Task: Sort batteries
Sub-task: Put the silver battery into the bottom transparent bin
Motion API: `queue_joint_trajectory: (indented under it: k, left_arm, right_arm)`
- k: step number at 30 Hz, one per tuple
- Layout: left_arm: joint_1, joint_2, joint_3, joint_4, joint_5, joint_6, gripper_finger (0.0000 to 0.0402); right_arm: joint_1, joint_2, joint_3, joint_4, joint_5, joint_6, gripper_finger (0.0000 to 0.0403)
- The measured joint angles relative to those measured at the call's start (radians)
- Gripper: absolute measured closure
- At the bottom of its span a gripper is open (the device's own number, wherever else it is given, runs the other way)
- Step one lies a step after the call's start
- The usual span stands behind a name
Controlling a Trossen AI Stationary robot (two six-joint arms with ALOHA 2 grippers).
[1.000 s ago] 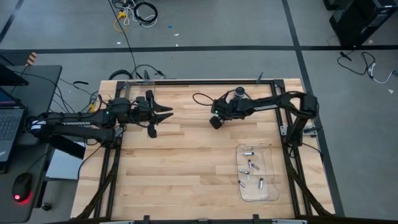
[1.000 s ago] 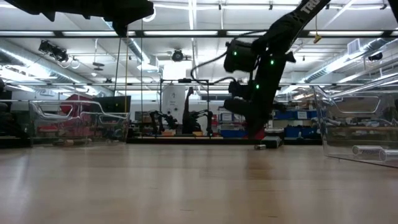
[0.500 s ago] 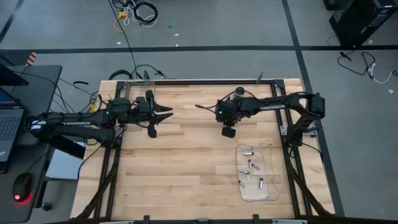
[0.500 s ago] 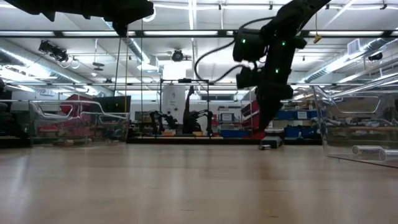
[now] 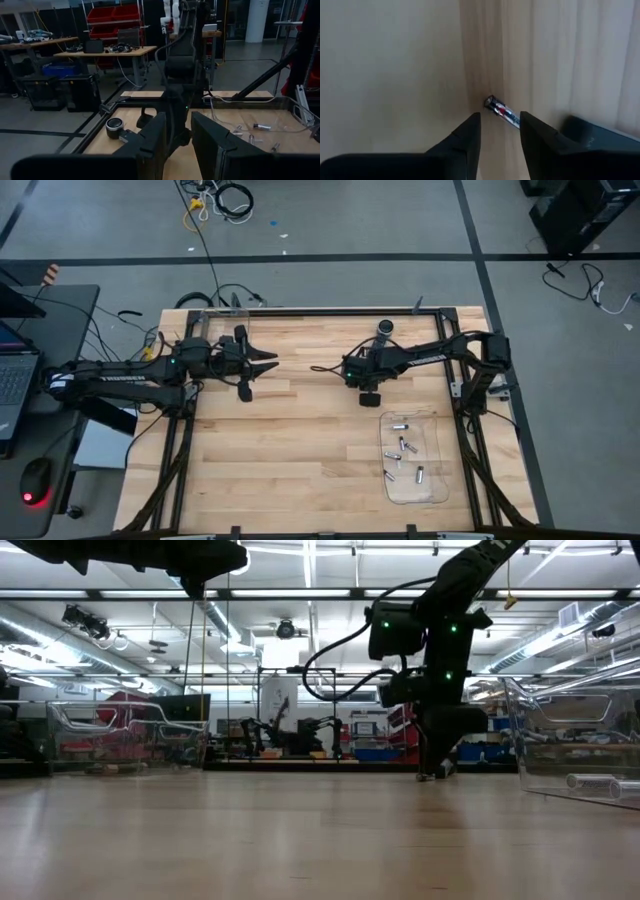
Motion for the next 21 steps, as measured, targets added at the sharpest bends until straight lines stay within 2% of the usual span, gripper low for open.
queue_joint_trajectory:
  k: [14,21]
  left_arm:
    - [0.0,0.0,0.0,-0.014,0.0,0.023,0.0312]
    - [0.0,0.0,0.0,-0.02,-0.008,0.023,0.0312]
  right_arm:
    - [-0.037,0.044,0.003,0.026,-0.006,-0.06,0.0284]
    - [-0.037,0.073,0.006,0.021,-0.037,-0.014,0.0297]
